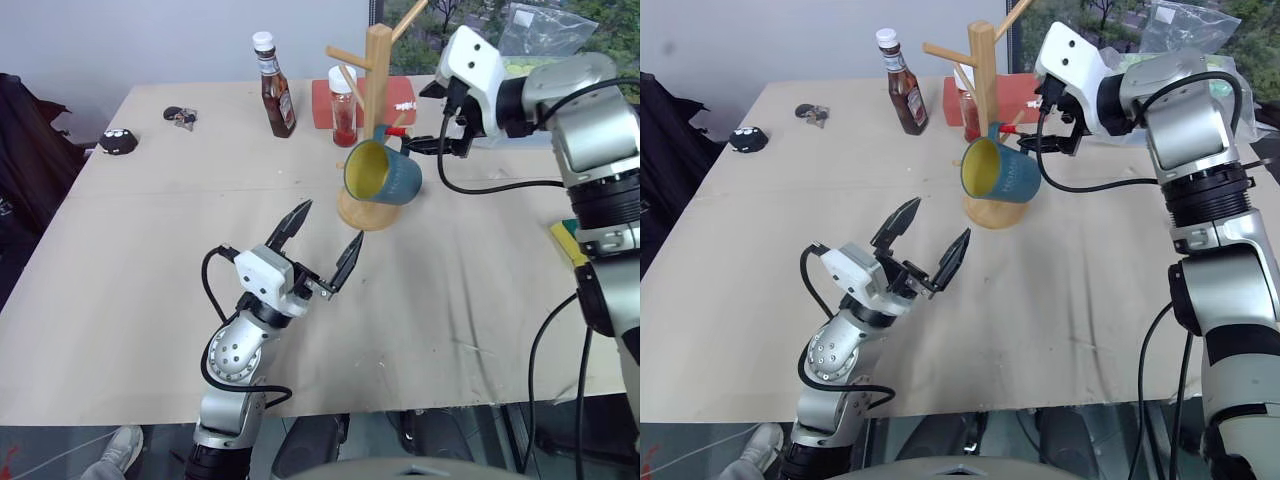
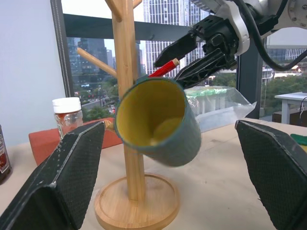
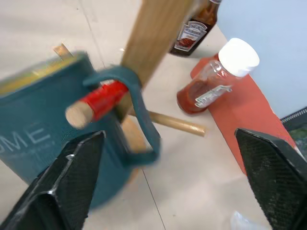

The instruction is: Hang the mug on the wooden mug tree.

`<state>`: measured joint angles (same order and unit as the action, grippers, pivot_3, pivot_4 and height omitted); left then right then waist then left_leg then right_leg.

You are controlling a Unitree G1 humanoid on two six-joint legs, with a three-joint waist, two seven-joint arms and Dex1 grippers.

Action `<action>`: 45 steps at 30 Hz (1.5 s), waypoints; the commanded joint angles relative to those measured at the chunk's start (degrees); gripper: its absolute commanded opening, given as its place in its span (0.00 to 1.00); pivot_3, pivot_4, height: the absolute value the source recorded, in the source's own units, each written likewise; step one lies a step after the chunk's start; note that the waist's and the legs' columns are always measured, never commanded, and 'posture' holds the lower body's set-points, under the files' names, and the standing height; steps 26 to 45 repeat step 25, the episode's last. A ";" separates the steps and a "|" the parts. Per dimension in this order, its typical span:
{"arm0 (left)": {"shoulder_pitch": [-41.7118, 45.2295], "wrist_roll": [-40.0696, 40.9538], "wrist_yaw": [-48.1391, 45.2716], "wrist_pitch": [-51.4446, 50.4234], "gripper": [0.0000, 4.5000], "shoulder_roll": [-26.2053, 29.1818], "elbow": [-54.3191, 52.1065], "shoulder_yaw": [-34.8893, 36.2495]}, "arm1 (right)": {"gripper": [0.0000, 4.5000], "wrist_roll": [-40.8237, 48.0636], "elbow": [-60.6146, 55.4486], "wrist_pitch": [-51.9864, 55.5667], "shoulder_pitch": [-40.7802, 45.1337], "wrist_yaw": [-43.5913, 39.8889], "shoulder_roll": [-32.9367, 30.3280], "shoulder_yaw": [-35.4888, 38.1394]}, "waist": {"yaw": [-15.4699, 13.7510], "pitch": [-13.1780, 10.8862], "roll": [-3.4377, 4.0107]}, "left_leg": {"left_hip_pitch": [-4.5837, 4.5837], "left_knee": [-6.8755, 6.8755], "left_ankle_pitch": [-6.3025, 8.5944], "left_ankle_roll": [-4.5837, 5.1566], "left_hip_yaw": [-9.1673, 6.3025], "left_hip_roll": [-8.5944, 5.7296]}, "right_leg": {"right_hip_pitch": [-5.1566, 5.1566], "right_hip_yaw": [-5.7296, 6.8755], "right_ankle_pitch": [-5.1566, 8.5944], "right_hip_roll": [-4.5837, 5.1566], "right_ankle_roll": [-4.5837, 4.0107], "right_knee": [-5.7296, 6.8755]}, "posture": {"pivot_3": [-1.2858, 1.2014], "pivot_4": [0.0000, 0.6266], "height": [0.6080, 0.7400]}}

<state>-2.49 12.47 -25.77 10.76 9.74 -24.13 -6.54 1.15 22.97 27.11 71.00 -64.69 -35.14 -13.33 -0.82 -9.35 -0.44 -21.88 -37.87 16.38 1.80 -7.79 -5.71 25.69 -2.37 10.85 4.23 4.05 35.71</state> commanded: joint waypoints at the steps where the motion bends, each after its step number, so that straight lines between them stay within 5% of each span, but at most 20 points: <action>1: -2.06 1.76 -1.11 -7.73 1.00 3.54 -2.79 -0.43 | 0.99 4.67 -7.66 3.41 -8.73 -2.83 -5.91 6.05 | -0.47 0.14 -0.22 | -0.02 -0.01 0.00 0.00 -0.07 -0.01 | -0.02 0.06 0.00 0.01 0.00 -0.01 | 0.52 0.24 0.98; 5: -5.93 3.50 -2.21 -16.35 1.00 8.99 -4.68 0.89 | 0.99 9.98 -16.49 5.11 -27.60 -0.32 -9.09 14.57 | -0.64 0.18 -0.28 | -0.08 -0.07 0.03 0.04 -0.11 -0.02 | -0.04 0.12 0.01 0.01 0.00 -0.09 | 0.52 0.24 0.98; 8: -10.99 1.89 -3.34 -17.96 1.00 13.14 -5.16 1.79 | 0.99 18.55 -23.98 -1.81 -44.70 1.34 -3.76 26.31 | -0.15 0.18 -0.22 | -0.02 -0.05 0.03 0.04 -0.01 0.01 | -0.01 -0.03 0.00 -0.01 0.00 0.01 | 0.52 0.24 0.98; 12: -14.59 3.74 -4.43 -20.03 1.00 15.85 -6.66 3.73 | 0.99 22.38 -30.74 -2.19 -60.09 3.88 -0.92 30.75 | 0.29 0.18 0.07 | 0.19 0.08 0.04 0.02 0.24 0.11 | -0.02 -0.28 0.00 -0.07 0.00 0.16 | 0.52 0.24 0.98; 17: -17.23 6.83 -6.67 -23.06 1.00 17.75 -8.80 4.72 | 0.99 20.43 -34.23 -17.09 -79.27 11.18 12.05 31.79 | -0.13 0.32 -0.13 | 0.69 0.02 0.11 0.11 0.08 0.30 | -0.60 -0.06 -0.06 -0.18 -0.09 0.13 | 0.52 0.24 0.98; 25: -19.20 6.90 -6.46 -24.26 1.00 17.31 -9.97 4.72 | 0.99 15.72 -29.08 -31.58 -84.40 15.32 16.12 28.16 | 1.42 0.25 -0.24 | 2.14 0.00 0.30 0.01 0.69 0.51 | -1.93 0.00 0.07 -0.09 0.15 0.01 | 0.52 0.24 0.98; 45: -19.20 6.90 -6.46 -24.26 1.00 17.31 -9.97 4.72 | 0.99 15.72 -29.08 -31.58 -84.40 15.32 16.12 28.16 | 1.42 0.25 -0.24 | 2.14 0.00 0.30 0.01 0.69 0.51 | -1.93 0.00 0.07 -0.09 0.15 0.01 | 0.52 0.24 0.98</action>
